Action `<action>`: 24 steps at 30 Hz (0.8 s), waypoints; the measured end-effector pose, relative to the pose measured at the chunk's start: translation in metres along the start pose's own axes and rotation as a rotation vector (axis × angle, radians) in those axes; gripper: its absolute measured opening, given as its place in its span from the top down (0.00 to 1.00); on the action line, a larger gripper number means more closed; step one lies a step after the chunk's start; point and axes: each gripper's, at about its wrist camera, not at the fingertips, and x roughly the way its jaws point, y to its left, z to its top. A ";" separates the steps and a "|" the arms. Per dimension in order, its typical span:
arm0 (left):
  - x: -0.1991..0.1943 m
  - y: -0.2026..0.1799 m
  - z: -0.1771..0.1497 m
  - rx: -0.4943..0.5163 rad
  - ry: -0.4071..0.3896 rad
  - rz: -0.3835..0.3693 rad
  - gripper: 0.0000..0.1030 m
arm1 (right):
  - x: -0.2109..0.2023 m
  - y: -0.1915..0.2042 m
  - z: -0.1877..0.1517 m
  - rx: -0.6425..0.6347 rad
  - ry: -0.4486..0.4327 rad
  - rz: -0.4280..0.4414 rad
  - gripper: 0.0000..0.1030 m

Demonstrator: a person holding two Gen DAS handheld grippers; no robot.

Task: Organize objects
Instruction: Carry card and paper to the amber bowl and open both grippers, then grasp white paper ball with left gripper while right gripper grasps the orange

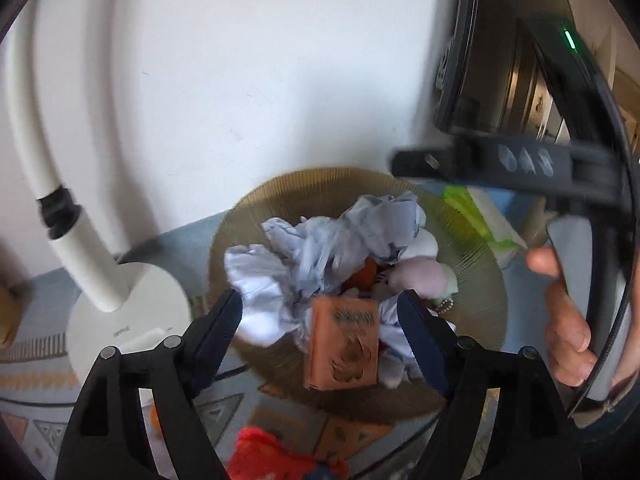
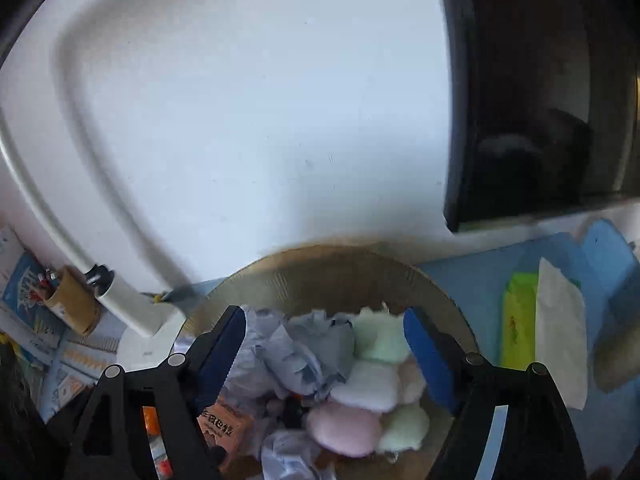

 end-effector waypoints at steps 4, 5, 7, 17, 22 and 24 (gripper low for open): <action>-0.054 0.019 -0.015 -0.042 -0.058 -0.001 0.20 | -0.029 -0.001 -0.023 -0.018 0.018 0.020 0.22; -0.074 0.027 -0.024 -0.056 -0.083 0.018 0.15 | -0.039 0.002 -0.031 -0.028 0.025 0.031 0.22; -0.111 0.042 -0.045 -0.087 -0.124 0.068 0.06 | -0.062 0.007 -0.049 -0.049 0.030 0.067 0.22; -0.154 0.130 -0.177 -0.294 -0.057 0.360 0.01 | -0.082 0.018 -0.193 -0.022 0.053 0.126 0.11; -0.140 0.138 -0.196 -0.308 -0.034 0.381 0.02 | -0.058 0.022 -0.220 -0.044 0.055 0.061 0.11; -0.142 0.132 -0.195 -0.270 -0.064 0.404 0.01 | -0.058 0.021 -0.220 -0.043 0.043 0.045 0.11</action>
